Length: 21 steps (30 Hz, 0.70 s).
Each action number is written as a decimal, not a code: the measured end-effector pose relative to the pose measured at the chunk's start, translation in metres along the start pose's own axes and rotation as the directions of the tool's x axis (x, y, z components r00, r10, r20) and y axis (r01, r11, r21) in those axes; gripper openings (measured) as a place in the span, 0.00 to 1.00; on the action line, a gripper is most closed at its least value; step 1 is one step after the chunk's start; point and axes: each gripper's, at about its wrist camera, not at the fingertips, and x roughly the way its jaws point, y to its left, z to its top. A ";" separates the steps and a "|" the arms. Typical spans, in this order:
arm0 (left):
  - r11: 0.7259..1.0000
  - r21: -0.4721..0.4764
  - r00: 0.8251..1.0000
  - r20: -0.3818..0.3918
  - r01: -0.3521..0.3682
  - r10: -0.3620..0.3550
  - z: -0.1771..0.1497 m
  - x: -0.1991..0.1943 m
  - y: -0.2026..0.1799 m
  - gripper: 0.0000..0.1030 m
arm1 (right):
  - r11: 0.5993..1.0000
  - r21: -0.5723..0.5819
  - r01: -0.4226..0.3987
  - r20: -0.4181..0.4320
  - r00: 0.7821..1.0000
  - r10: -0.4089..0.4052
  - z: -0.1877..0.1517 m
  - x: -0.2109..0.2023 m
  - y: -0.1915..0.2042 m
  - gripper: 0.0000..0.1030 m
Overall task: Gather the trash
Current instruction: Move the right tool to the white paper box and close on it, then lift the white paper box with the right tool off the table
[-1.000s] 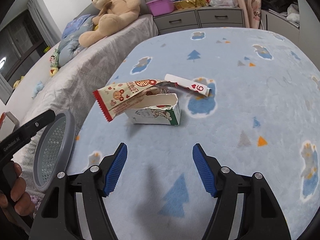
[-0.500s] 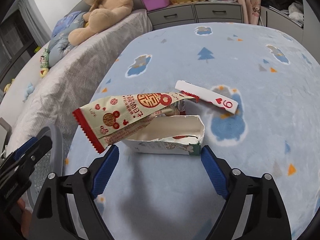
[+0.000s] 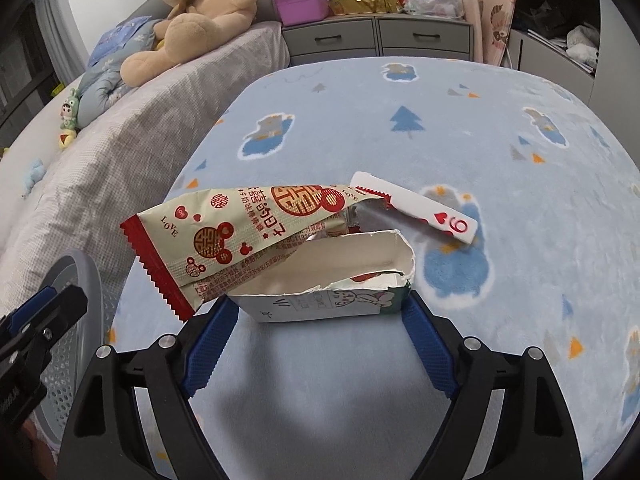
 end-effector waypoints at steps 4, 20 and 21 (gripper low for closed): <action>1.000 0.006 1.000 0.003 0.008 -0.008 -0.002 -0.004 -0.002 0.64 | 0.999 -0.038 0.005 -0.023 1.000 -0.006 -0.010 -0.014 -0.003 0.79; 0.997 0.054 0.996 0.075 0.051 -0.055 -0.011 -0.042 -0.008 0.64 | 0.951 -0.294 0.094 -0.106 0.986 -0.130 -0.057 -0.075 0.007 0.79; 0.997 0.056 0.995 0.078 0.051 -0.056 -0.012 -0.044 -0.007 0.64 | 0.944 -0.315 0.100 -0.110 0.984 -0.141 -0.061 -0.077 0.009 0.79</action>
